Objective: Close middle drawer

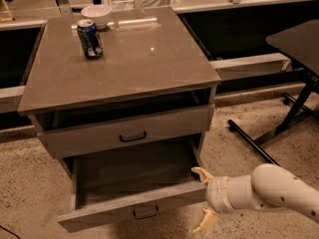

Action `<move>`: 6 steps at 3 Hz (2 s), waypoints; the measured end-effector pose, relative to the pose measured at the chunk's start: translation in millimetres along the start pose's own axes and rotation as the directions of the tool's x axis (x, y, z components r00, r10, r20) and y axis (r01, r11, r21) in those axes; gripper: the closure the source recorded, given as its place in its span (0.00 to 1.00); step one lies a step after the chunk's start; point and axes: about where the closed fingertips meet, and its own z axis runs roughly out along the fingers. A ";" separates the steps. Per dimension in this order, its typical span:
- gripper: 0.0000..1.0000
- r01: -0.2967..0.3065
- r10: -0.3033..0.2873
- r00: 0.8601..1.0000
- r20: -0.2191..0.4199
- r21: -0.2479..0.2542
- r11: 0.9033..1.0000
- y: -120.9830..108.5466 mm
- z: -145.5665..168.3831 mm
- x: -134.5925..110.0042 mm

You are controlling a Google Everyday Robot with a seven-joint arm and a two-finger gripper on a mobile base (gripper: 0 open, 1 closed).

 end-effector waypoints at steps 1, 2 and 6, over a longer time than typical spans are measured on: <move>0.00 0.029 -0.027 0.998 0.051 -0.044 0.999 12.6 25.5 16.6; 0.00 0.038 -0.024 0.993 0.115 -0.119 0.992 12.3 50.9 25.2; 1.00 0.069 -0.004 0.940 0.341 -0.177 0.982 22.2 118.9 68.3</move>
Offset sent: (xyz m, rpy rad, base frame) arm 0.0029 0.0316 -0.0880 0.2004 0.1104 0.1918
